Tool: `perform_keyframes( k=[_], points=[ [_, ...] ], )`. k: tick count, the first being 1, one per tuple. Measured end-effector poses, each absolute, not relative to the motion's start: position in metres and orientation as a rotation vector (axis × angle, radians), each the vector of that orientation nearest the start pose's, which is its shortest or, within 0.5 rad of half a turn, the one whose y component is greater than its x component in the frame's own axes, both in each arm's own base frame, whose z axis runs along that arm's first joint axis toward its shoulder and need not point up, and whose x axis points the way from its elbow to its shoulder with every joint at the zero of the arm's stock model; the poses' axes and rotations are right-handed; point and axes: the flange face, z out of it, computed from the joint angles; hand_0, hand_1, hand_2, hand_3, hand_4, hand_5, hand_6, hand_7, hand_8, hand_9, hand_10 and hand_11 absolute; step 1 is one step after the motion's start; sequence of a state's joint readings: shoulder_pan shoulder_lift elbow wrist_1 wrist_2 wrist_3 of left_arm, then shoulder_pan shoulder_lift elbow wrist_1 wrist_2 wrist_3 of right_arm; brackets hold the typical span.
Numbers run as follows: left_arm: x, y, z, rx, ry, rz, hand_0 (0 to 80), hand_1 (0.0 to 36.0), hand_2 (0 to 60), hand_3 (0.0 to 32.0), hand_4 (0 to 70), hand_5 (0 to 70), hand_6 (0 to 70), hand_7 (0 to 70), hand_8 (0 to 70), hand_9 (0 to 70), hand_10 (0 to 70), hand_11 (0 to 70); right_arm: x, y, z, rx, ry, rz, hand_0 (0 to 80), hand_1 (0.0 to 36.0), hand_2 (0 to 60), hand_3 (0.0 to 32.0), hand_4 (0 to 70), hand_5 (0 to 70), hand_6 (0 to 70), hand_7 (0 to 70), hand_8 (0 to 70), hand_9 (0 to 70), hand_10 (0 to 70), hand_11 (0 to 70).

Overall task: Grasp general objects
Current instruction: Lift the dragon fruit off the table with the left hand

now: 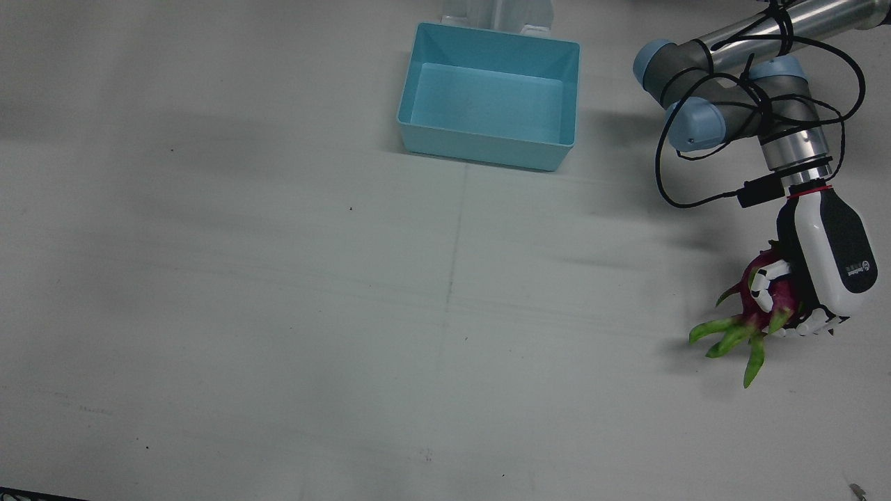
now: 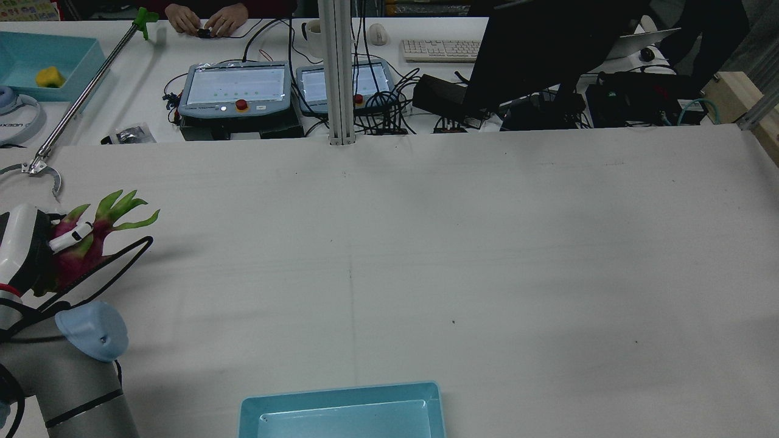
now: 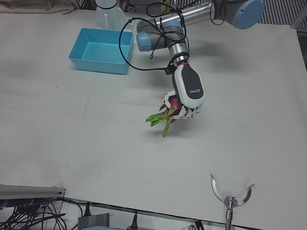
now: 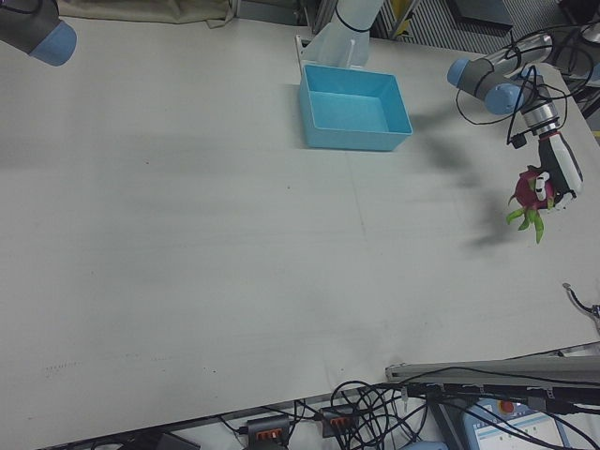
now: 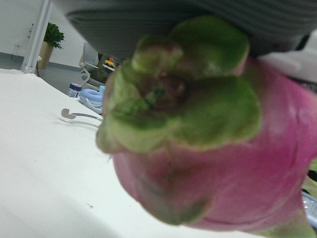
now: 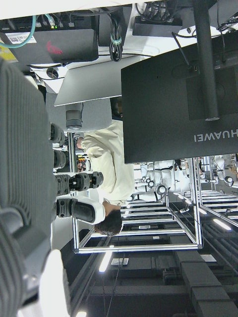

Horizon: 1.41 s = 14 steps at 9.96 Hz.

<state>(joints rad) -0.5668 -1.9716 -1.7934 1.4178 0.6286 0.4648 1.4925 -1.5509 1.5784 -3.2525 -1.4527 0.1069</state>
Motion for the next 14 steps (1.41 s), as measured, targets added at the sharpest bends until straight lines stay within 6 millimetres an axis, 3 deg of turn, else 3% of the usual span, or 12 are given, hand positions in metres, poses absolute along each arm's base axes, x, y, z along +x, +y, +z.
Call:
perform_keyframes(
  k=[2,4,6,7,9,10,11,12,14],
  points=[
    [0.252,-0.429,0.411,0.740,1.258,-1.879,8.6,0.0,60.0,0.0,70.0,70.0,70.0,70.0,70.0,70.0,70.0,70.0,0.106,-0.501,0.684,0.058,2.062,-2.235,0.0,0.0,0.0,0.0,0.0,0.0,0.0,0.0,0.0,0.0,0.0,0.0],
    [0.253,-0.435,0.396,0.667,1.398,-1.905,9.6,0.0,56.9,0.0,70.0,70.0,70.0,70.0,70.0,70.0,70.0,70.0,0.106,-0.501,0.684,0.057,2.061,-2.236,0.0,0.0,0.0,0.0,0.0,0.0,0.0,0.0,0.0,0.0,0.0,0.0],
    [0.261,-0.461,0.402,0.537,1.511,-1.916,12.5,0.0,58.4,0.0,70.0,70.0,70.0,70.0,70.0,70.0,70.0,70.0,0.106,-0.501,0.684,0.057,2.061,-2.236,0.0,0.0,0.0,0.0,0.0,0.0,0.0,0.0,0.0,0.0,0.0,0.0],
    [0.256,-0.481,0.404,0.471,1.582,-1.920,14.5,0.0,57.0,0.0,70.0,70.0,70.0,70.0,70.0,70.0,70.0,70.0,0.106,-0.501,0.684,0.057,2.061,-2.236,0.0,0.0,0.0,0.0,0.0,0.0,0.0,0.0,0.0,0.0,0.0,0.0],
    [0.236,-0.524,0.399,0.337,1.823,-1.880,12.3,0.0,50.3,0.0,70.0,70.0,70.0,70.0,70.0,70.0,70.0,70.0,0.106,-0.500,0.684,0.058,2.061,-2.236,0.0,0.0,0.0,0.0,0.0,0.0,0.0,0.0,0.0,0.0,0.0,0.0],
    [0.231,-0.542,0.394,0.269,1.944,-1.823,19.1,0.0,44.4,0.0,70.0,70.0,70.0,70.0,70.0,70.0,70.0,70.0,0.106,-0.500,0.685,0.058,2.060,-2.236,0.0,0.0,0.0,0.0,0.0,0.0,0.0,0.0,0.0,0.0,0.0,0.0],
    [0.229,-0.554,0.389,0.226,2.028,-1.773,27.4,0.0,37.2,0.0,70.0,70.0,70.0,70.0,70.0,70.0,70.0,70.0,0.106,-0.500,0.685,0.058,2.060,-2.236,0.0,0.0,0.0,0.0,0.0,0.0,0.0,0.0,0.0,0.0,0.0,0.0],
    [0.230,-0.561,0.383,0.180,2.100,-1.717,29.7,0.0,37.0,0.0,70.0,70.0,70.0,70.0,70.0,70.0,70.0,70.0,0.106,-0.500,0.684,0.058,2.060,-2.236,0.0,0.0,0.0,0.0,0.0,0.0,0.0,0.0,0.0,0.0,0.0,0.0],
    [0.238,-0.563,0.362,0.082,2.220,-1.589,42.6,0.0,24.7,0.0,70.0,70.0,70.0,70.0,70.0,70.0,70.0,70.0,0.106,-0.500,0.685,0.059,2.059,-2.237,0.0,0.0,0.0,0.0,0.0,0.0,0.0,0.0,0.0,0.0,0.0,0.0]
  ],
)
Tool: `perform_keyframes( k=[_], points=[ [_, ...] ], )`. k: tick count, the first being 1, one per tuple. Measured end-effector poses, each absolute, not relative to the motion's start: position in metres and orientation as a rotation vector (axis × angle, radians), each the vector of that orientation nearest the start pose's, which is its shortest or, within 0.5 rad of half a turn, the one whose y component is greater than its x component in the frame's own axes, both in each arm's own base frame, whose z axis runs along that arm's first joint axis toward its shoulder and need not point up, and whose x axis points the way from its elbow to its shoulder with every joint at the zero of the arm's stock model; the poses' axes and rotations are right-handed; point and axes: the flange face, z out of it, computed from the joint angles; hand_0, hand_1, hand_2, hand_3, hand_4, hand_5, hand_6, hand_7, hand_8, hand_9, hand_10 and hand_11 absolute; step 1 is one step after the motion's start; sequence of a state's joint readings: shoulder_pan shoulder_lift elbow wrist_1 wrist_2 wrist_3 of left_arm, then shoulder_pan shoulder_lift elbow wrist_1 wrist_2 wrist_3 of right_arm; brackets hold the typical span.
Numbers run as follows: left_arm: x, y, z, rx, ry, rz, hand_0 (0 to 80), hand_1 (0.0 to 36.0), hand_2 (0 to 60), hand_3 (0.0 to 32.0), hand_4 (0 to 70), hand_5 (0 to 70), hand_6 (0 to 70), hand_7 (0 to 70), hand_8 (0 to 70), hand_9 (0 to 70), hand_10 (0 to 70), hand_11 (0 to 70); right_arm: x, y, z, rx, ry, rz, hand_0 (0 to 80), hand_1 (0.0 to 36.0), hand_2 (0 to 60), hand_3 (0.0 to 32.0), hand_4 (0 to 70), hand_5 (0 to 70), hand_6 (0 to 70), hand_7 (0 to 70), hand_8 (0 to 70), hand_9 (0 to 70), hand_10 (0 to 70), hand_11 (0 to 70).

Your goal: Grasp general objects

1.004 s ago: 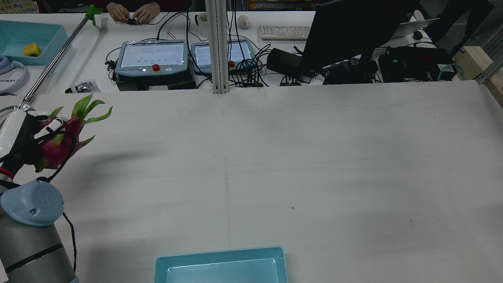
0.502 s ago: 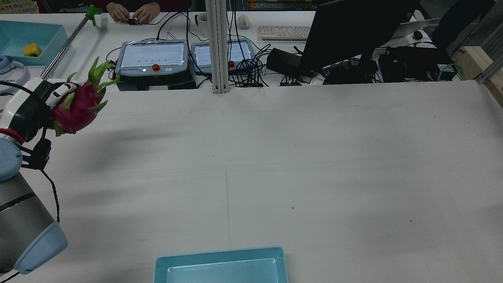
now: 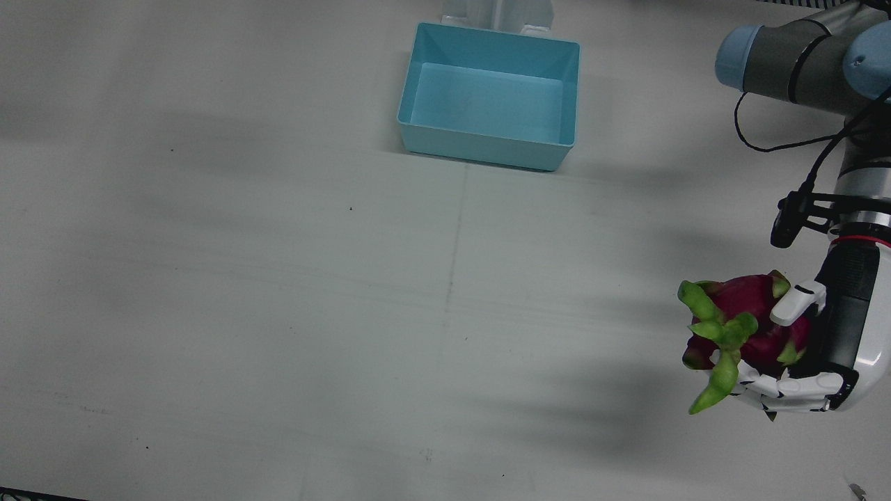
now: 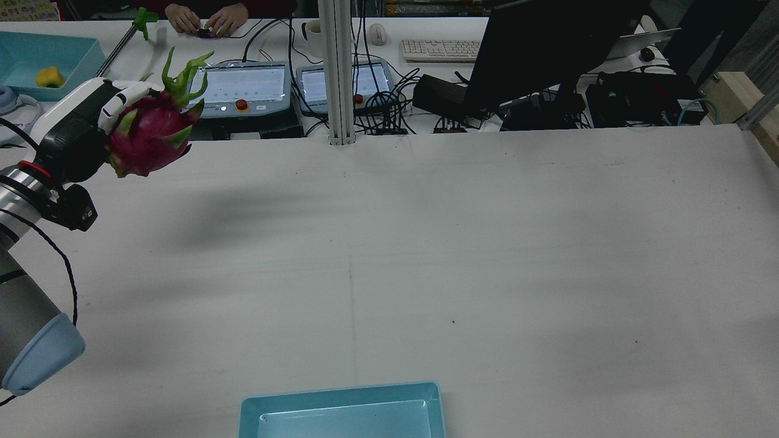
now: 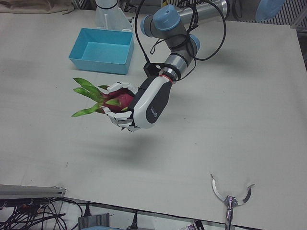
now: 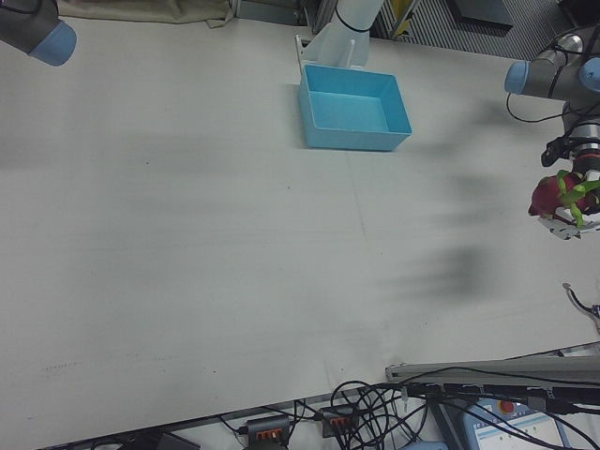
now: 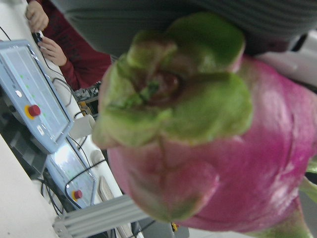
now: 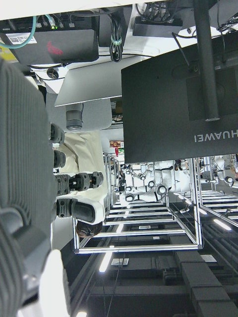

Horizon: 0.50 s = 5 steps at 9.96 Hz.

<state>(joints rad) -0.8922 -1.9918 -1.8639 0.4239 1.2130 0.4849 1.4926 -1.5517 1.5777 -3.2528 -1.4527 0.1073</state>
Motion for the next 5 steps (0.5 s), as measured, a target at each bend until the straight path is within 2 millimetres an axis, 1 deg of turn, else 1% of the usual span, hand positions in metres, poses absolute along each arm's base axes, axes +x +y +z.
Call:
perform_keyframes(
  k=[1,2,3,4,5],
  points=[
    [0.241,-0.560,0.347,0.040,2.270,-1.524,44.1,0.0,21.2,0.0,70.0,70.0,70.0,70.0,70.0,70.0,70.0,70.0,0.106,-0.500,0.685,0.059,2.059,-2.237,0.0,0.0,0.0,0.0,0.0,0.0,0.0,0.0,0.0,0.0,0.0,0.0],
    [0.242,-0.554,0.331,0.012,2.312,-1.451,44.1,0.0,22.7,0.0,70.0,70.0,70.0,70.0,70.0,70.0,70.0,70.0,0.106,-0.500,0.685,0.059,2.058,-2.237,0.0,0.0,0.0,0.0,0.0,0.0,0.0,0.0,0.0,0.0,0.0,0.0],
    [0.247,-0.544,0.314,0.001,2.340,-1.365,43.8,0.0,22.8,0.0,70.0,70.0,70.0,70.0,70.0,70.0,70.0,70.0,0.106,-0.500,0.686,0.058,2.057,-2.238,0.0,0.0,0.0,0.0,0.0,0.0,0.0,0.0,0.0,0.0,0.0,0.0],
    [0.256,-0.529,0.294,-0.005,2.364,-1.268,42.9,0.0,23.4,0.0,70.0,70.0,70.0,70.0,70.0,70.0,70.0,70.0,0.106,-0.500,0.686,0.058,2.056,-2.239,0.0,0.0,0.0,0.0,0.0,0.0,0.0,0.0,0.0,0.0,0.0,0.0],
    [0.263,-0.514,0.277,-0.007,2.387,-1.186,43.4,0.0,22.8,0.0,70.0,70.0,70.0,70.0,70.0,70.0,70.0,70.0,0.106,-0.500,0.686,0.059,2.056,-2.239,0.0,0.0,0.0,0.0,0.0,0.0,0.0,0.0,0.0,0.0,0.0,0.0]
  ],
)
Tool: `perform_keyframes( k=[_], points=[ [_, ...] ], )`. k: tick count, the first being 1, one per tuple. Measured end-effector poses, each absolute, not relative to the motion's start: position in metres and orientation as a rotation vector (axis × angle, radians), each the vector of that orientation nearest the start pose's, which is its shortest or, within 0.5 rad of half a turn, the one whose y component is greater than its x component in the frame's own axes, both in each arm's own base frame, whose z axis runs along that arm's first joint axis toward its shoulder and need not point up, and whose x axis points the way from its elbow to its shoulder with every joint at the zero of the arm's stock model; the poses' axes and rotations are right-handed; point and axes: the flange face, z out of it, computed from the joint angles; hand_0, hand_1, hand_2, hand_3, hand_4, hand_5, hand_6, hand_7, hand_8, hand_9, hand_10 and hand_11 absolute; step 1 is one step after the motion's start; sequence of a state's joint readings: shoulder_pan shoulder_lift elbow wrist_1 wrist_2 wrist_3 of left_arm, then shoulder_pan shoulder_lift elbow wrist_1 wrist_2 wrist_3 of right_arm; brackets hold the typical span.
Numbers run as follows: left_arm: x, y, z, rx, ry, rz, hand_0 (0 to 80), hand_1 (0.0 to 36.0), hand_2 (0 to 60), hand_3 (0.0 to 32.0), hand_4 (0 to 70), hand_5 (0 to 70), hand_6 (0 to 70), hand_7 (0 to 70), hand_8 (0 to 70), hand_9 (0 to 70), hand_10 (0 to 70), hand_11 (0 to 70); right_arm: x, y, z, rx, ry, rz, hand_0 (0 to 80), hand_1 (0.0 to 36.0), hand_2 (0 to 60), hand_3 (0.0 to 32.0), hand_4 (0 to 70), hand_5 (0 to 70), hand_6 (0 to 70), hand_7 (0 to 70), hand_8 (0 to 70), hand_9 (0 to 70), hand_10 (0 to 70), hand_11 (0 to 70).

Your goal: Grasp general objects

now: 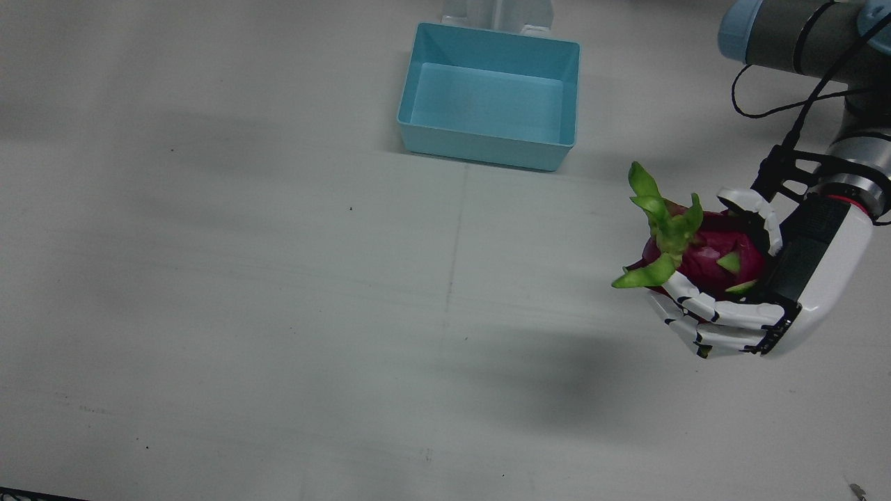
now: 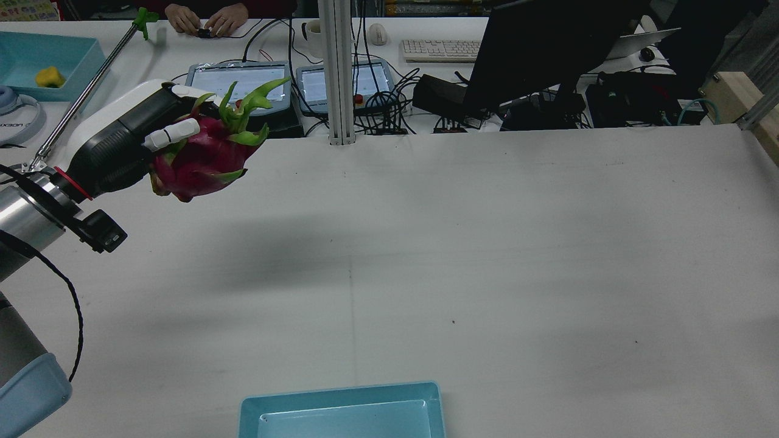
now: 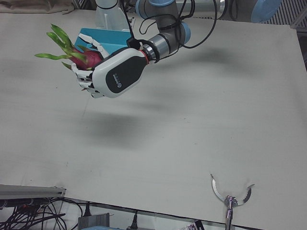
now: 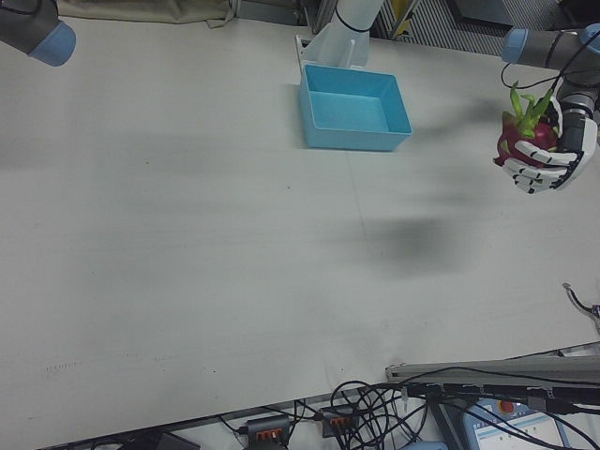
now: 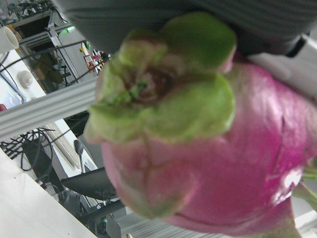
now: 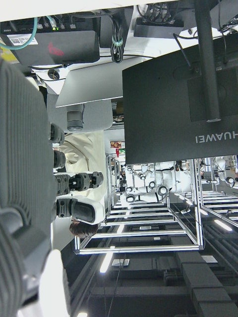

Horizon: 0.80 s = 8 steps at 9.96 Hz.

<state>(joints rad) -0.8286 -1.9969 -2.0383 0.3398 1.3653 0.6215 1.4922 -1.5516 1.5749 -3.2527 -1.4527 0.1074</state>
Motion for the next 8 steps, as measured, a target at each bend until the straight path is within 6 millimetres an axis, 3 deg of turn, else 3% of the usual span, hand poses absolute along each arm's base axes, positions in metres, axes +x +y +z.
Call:
perform_keyframes(
  k=[2,6,8],
  points=[
    [0.272,-0.490,0.252,-0.027,2.425,-1.061,45.3,0.0,19.1,0.0,70.0,70.0,70.0,70.0,70.0,70.0,70.0,70.0,0.106,-0.500,0.687,0.058,2.055,-2.240,0.0,0.0,0.0,0.0,0.0,0.0,0.0,0.0,0.0,0.0,0.0,0.0],
    [0.309,-0.444,0.228,-0.151,2.451,-0.906,46.0,0.0,18.1,0.0,70.0,70.0,70.0,70.0,70.0,70.0,70.0,70.0,0.106,-0.500,0.687,0.059,2.054,-2.242,0.0,0.0,0.0,0.0,0.0,0.0,0.0,0.0,0.0,0.0,0.0,0.0],
    [0.318,-0.425,0.218,-0.188,2.468,-0.859,46.4,0.0,17.9,0.0,70.0,70.0,70.0,70.0,70.0,70.0,70.0,70.0,0.106,-0.500,0.688,0.059,2.054,-2.243,0.0,0.0,0.0,0.0,0.0,0.0,0.0,0.0,0.0,0.0,0.0,0.0]
  ],
)
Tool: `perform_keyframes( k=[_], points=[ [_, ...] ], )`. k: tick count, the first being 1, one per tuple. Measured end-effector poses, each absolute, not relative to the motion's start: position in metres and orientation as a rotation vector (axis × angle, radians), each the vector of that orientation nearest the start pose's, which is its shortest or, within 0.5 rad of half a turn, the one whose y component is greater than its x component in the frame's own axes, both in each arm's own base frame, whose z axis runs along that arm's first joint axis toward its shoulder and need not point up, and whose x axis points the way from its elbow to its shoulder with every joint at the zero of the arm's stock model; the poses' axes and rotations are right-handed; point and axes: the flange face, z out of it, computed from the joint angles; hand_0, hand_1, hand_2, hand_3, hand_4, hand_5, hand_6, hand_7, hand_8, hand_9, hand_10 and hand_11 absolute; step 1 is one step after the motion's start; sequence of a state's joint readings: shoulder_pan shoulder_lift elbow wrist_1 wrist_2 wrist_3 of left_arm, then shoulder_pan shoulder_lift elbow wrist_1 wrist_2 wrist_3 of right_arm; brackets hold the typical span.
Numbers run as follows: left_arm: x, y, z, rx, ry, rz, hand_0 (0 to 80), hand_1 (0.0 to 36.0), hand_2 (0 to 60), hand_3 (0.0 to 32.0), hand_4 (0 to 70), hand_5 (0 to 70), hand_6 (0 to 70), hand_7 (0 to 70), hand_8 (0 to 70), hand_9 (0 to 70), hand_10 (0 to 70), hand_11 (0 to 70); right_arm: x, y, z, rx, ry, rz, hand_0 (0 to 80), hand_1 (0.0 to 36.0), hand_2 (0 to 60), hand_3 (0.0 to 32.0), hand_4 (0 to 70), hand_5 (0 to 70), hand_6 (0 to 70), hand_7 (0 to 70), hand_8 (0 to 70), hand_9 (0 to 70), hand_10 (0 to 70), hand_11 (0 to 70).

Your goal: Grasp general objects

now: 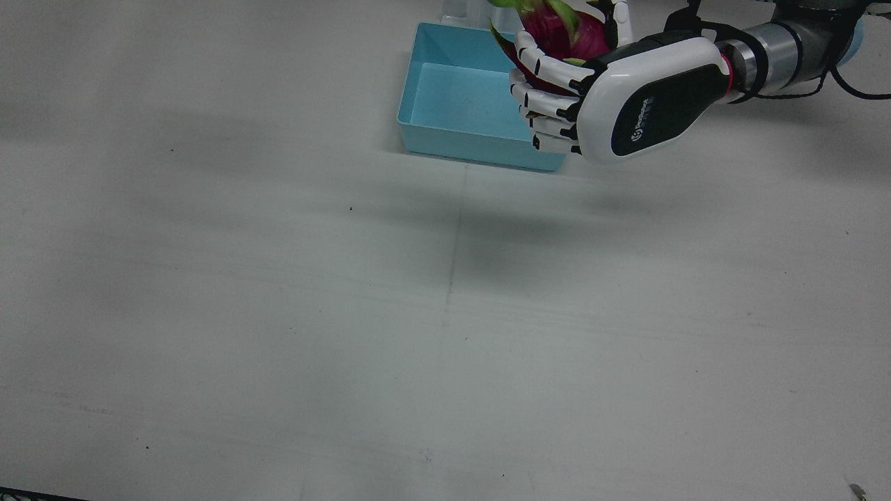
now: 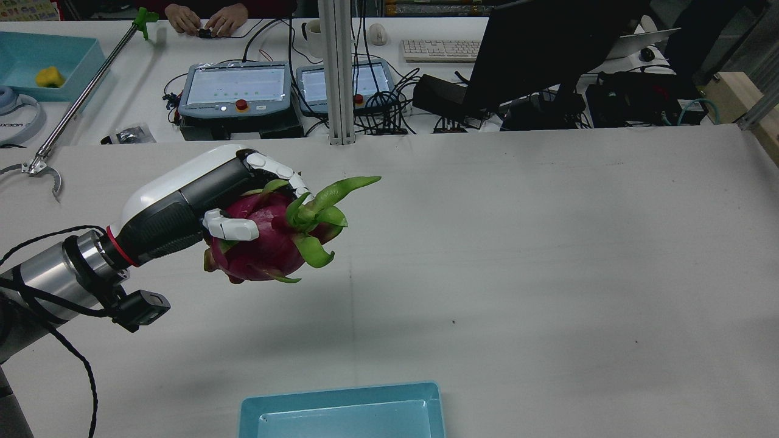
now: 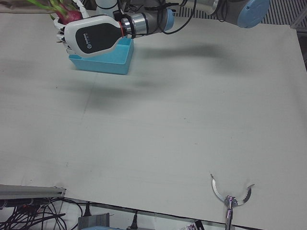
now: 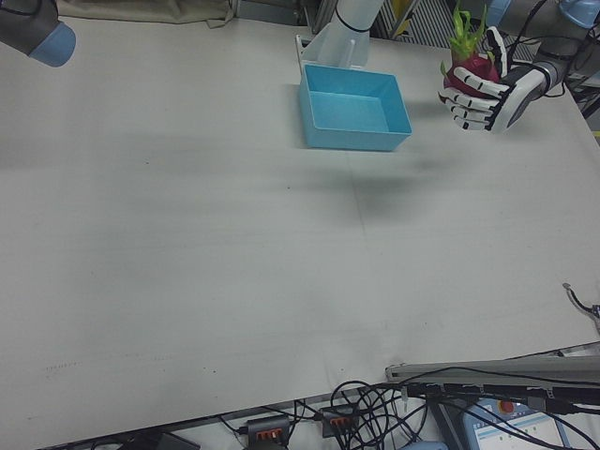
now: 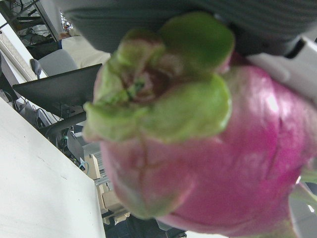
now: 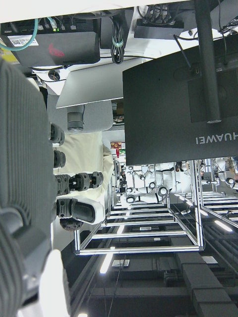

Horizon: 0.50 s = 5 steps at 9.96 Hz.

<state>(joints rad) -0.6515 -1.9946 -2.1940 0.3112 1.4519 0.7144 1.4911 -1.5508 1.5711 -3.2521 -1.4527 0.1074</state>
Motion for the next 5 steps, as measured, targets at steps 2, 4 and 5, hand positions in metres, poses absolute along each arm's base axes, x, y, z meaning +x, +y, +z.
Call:
perform_keyframes(
  k=[2,4,5],
  points=[
    [0.335,-0.402,0.209,-0.246,2.476,-0.812,46.6,0.0,16.7,0.0,70.0,70.0,70.0,70.0,70.0,70.0,70.0,70.0,0.106,-0.500,0.688,0.059,2.053,-2.243,0.0,0.0,0.0,0.0,0.0,0.0,0.0,0.0,0.0,0.0,0.0,0.0],
    [0.350,-0.374,0.198,-0.290,2.484,-0.742,47.2,0.0,14.5,0.0,70.0,70.0,70.0,70.0,70.0,70.0,70.0,70.0,0.106,-0.500,0.688,0.059,2.052,-2.244,0.0,0.0,0.0,0.0,0.0,0.0,0.0,0.0,0.0,0.0,0.0,0.0],
    [0.357,-0.361,0.193,-0.308,2.486,-0.707,47.3,0.0,13.8,0.0,70.0,70.0,70.0,70.0,70.0,70.0,70.0,70.0,0.106,-0.500,0.688,0.059,2.052,-2.244,0.0,0.0,0.0,0.0,0.0,0.0,0.0,0.0,0.0,0.0,0.0,0.0]
  ],
)
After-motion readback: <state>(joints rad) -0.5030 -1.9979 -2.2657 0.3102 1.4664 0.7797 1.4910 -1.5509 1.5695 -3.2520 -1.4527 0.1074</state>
